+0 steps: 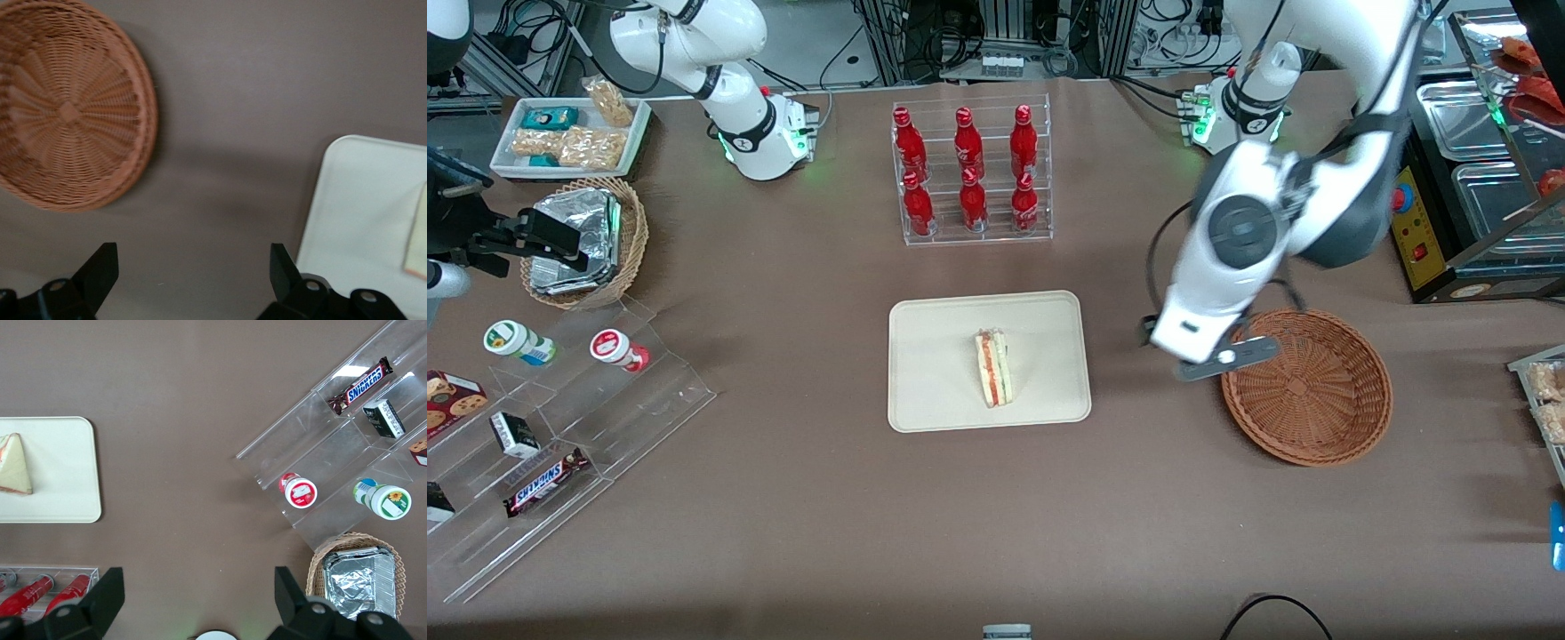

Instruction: Place sandwich from basket to tray

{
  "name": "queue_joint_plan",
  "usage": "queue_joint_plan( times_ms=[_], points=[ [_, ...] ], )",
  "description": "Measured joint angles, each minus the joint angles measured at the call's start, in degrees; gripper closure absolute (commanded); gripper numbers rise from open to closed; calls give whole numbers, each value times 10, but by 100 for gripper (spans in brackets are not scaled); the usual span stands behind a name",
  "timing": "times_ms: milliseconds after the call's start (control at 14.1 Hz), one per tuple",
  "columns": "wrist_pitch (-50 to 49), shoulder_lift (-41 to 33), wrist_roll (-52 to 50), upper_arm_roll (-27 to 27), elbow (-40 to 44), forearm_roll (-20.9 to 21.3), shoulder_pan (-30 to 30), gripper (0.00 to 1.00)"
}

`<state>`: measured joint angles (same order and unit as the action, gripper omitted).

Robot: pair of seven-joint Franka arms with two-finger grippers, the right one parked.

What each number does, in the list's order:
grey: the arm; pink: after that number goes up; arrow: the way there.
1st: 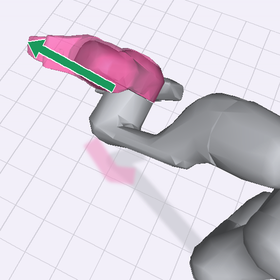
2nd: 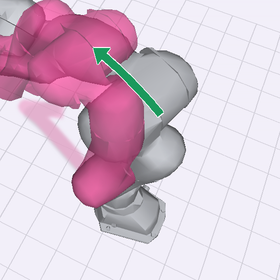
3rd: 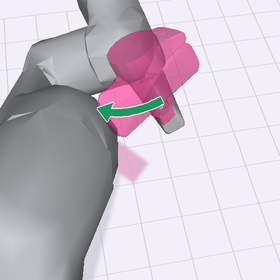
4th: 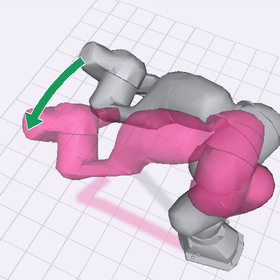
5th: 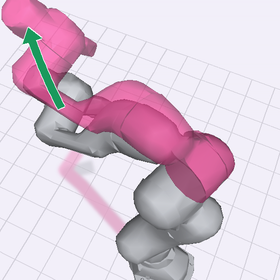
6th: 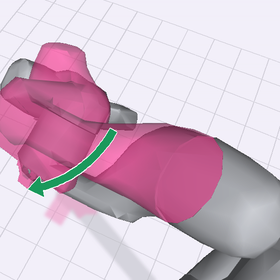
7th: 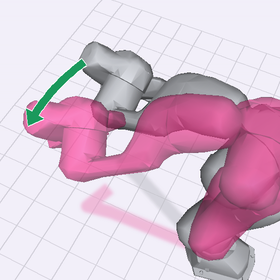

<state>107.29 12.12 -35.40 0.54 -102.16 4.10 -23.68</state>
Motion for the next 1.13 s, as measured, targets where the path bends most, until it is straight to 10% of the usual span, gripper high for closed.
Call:
queue_joint_plan(
  times_ms=[1131],
  points=[
    [-126,-176,376,-63,-9,-41,234,0]
  ],
)
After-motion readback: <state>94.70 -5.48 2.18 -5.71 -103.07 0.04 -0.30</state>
